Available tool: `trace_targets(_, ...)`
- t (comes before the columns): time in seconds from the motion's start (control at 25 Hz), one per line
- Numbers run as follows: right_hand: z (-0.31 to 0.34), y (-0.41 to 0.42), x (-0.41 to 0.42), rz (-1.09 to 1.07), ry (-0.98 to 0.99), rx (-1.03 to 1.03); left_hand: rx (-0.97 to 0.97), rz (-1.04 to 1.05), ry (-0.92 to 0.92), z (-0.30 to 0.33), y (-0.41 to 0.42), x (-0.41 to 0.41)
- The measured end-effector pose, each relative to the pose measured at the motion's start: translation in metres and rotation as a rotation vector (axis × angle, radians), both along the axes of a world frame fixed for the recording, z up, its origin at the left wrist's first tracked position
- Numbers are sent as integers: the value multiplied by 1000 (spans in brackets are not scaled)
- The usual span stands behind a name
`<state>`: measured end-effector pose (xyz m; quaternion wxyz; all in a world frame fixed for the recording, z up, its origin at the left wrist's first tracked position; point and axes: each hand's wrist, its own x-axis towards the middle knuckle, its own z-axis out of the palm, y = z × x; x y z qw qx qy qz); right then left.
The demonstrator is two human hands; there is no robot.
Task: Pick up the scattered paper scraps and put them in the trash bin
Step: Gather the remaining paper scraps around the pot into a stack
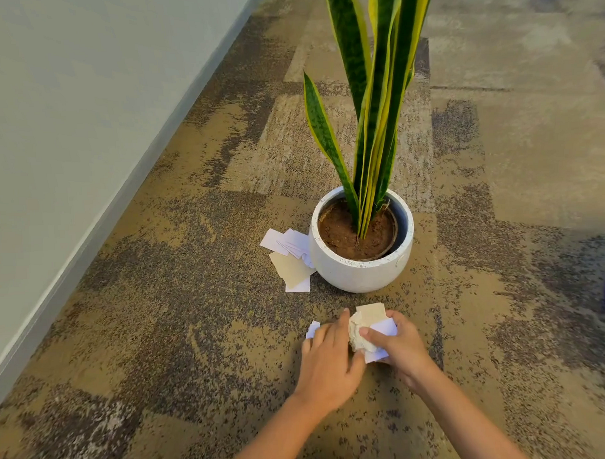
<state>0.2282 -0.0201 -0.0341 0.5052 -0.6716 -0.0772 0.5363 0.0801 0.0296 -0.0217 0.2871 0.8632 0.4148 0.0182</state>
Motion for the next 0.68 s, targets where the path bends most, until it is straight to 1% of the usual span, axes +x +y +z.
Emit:
trace_targets(0.08,-4,-2,4,-19,-66,-56,22,133,-55,-3,10,-9)
trace_targets(0.12,-6,-4,7,-26,-79,-77,40,225,-54,-5,16,-13)
trace_targets(0.16,-8,-7,8,-30,-84,-91,44,310,-18,-7,24,-18)
trace_targets(0.24,-11,-12,10,-30,-95,-116,-44,394,165,-10,36,-24)
trace_targets(0.32,-14,-18,10,-35,-102,-132,-127,349,331,-11,42,-25)
trace_targets(0.36,-15,-19,9,-42,-105,-136,-136,331,347,-10,43,-25)
trace_targets(0.44,-16,-20,8,-46,-114,-142,-122,332,289,-8,44,-23)
trace_targets(0.52,-16,-19,8,-50,-120,-138,-115,307,189,-5,42,-21)
trace_targets(0.6,-15,-17,7,-43,-132,-127,-151,191,81,0,35,-17)
trace_targets(0.68,-13,-15,4,-21,-105,-105,-153,43,39,5,22,-8)
